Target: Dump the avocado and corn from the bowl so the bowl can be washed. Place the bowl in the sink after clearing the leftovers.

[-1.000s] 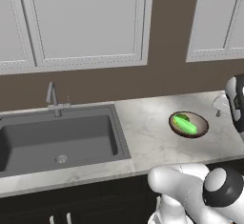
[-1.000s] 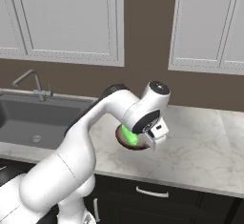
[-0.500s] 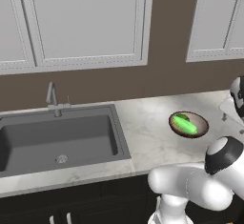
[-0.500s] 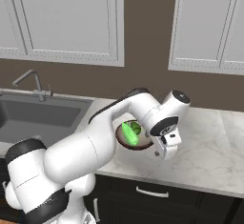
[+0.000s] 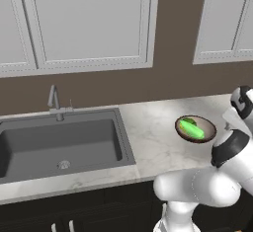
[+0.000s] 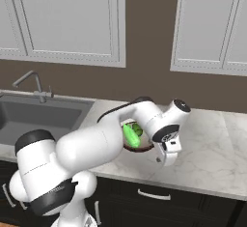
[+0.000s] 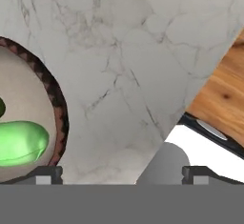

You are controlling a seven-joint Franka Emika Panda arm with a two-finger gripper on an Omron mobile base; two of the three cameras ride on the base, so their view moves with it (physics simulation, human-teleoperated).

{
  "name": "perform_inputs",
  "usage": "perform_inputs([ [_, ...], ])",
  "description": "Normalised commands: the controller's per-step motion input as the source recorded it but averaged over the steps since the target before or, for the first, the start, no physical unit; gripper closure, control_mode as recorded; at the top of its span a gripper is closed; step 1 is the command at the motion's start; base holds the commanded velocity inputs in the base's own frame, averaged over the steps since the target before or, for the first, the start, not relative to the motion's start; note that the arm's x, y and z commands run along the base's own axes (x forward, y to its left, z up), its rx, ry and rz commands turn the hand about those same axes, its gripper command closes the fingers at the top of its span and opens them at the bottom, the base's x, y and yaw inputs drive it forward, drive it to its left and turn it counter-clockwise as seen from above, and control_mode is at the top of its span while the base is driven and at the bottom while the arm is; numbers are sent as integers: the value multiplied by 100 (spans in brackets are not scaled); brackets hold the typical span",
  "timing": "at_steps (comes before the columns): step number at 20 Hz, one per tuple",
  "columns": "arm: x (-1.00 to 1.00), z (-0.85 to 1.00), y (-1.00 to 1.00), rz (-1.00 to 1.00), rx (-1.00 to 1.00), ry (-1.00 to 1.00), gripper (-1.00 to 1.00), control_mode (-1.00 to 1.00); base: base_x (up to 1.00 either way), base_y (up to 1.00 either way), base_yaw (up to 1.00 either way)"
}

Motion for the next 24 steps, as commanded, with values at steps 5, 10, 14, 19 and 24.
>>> perform_inputs([
  [5, 19, -14, 28, 0, 0, -1, -100, -100, 0, 0, 0],
  [10, 18, -2, 33, 0, 0, -5, -100, -100, 0, 0, 0],
  [14, 18, -9, 15, 0, 0, -1, -100, -100, 0, 0, 0],
  [19, 19, -26, 0, 0, 0, 0, -100, -100, 0, 0, 0],
  [24, 30, -17, -2, 0, 2, 0, -100, -100, 0, 0, 0],
])
